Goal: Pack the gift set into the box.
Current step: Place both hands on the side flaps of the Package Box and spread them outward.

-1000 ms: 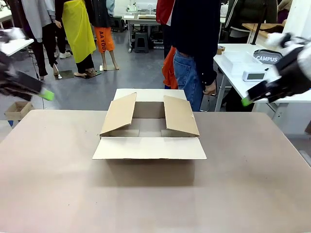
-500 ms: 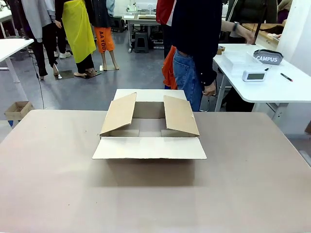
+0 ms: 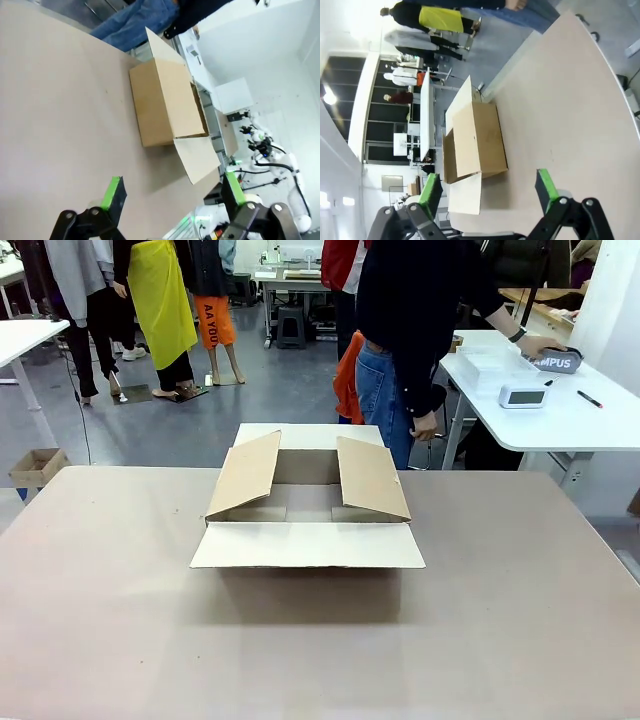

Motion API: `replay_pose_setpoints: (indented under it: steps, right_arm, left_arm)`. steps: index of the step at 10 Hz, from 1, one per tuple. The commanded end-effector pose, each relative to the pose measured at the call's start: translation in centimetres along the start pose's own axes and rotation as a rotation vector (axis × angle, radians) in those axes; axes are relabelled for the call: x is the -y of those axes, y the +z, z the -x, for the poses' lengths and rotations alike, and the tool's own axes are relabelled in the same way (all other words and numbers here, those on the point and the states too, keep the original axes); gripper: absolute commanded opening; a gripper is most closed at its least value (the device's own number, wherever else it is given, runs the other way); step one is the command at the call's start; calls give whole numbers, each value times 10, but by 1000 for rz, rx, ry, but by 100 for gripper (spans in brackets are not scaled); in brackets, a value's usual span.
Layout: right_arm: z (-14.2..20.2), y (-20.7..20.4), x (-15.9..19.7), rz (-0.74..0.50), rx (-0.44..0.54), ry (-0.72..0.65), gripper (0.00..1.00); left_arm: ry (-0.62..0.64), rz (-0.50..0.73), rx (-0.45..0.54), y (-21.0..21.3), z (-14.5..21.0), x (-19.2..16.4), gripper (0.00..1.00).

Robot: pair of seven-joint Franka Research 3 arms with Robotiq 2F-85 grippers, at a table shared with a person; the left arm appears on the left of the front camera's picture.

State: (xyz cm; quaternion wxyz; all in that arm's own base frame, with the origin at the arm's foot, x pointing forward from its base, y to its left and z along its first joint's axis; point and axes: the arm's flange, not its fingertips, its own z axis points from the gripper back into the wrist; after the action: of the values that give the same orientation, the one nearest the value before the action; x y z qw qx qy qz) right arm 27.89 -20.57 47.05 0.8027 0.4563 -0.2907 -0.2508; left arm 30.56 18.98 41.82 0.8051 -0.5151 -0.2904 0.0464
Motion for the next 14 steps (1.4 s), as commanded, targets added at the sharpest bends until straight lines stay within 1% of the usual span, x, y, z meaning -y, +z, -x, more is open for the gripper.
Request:
replay_pose_setpoints:
  steps: [1, 2, 3, 4, 5, 6, 7, 8, 9, 10, 11, 12, 13, 14]
  right_arm:
    - [0, -17, 3, 79, 5, 6, 100]
    - [14, -56, -33, 179, -7, 126, 100]
    - [34, -98, -67, 334, 58, 253, 100]
    - [64, -144, -97, 321, 18, 425, 100]
    - [90, -180, -116, 297, 7, 537, 100]
    - [127, -220, -126, 235, -72, 615, 100]
    - [170, -259, -131, 128, -103, 721, 100]
    - [197, -277, -130, 88, -89, 786, 100]
    - [218, -290, -126, 34, -105, 834, 100]
    - [231, -291, -118, 18, -138, 913, 100]
    - [227, -271, -113, 14, -217, 1010, 100]
    - [211, -236, -110, 17, -263, 1053, 100]
    - [248, -273, -171, 90, -188, 932, 100]
    - [248, -273, -171, 90, -188, 932, 100]
  left_arm:
    - [10, 11, 7, 0, 0, -6, 100]
    - [-83, -53, -54, -23, -7, 37, 100]
    - [-186, -123, -112, -55, -13, 79, 100]
    - [-300, -176, -215, -100, -14, 122, 100]
    - [-376, -257, -292, -148, -13, 159, 100]
    - [-436, -365, -373, -199, -14, 187, 100]
    - [-465, -453, -466, -254, -17, 206, 100]
    - [-485, -541, -478, -290, -16, 219, 100]
    - [-517, -563, -513, -317, -9, 231, 100]
    - [-511, -550, -535, -335, -4, 235, 100]
    - [-511, -589, -571, -334, -2, 227, 100]
    - [-543, -528, -508, -340, 16, 239, 100]
    - [-543, -528, -508, -340, 16, 239, 100]
    - [-543, -528, -508, -340, 16, 239, 100]
